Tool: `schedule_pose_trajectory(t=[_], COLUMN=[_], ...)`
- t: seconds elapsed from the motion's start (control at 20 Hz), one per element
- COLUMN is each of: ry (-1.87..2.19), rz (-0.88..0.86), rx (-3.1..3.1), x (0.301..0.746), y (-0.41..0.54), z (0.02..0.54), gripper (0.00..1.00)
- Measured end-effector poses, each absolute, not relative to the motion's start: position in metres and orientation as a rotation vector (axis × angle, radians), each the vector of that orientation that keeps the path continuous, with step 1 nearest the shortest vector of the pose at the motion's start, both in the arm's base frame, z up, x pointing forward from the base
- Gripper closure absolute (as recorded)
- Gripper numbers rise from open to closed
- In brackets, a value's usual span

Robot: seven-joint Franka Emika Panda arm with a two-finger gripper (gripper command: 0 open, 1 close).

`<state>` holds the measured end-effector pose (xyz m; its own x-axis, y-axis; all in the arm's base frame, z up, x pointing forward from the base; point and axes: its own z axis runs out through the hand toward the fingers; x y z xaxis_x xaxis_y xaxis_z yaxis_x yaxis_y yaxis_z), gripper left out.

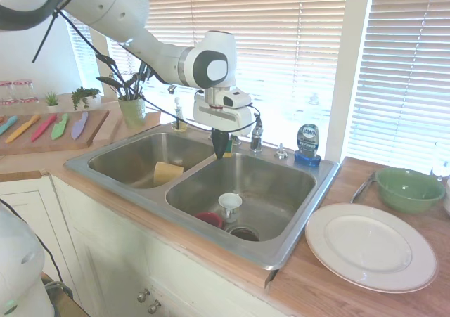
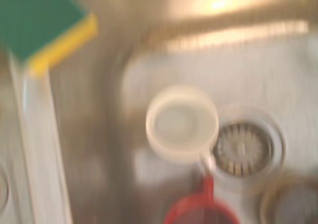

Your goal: Turn on the faucet

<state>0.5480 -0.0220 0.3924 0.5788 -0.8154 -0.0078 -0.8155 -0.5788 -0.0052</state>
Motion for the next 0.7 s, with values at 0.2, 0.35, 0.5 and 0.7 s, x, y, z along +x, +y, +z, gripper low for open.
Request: schedule_pose_trajectory(t=[0.2,0.35,0.5,0.7], ry=[1.428,1.432,1.439,1.444], rz=[0.019,0.019,0.002,-0.003], rx=[-2.784,-2.78,-2.769,-2.766], x=[0.489,0.449,0.429,0.423], y=[-0.016,-0.015,-0.017,-0.017], z=[0.386,0.378,0.382,0.384], gripper=[1.0,0.0,0.0,0.0])
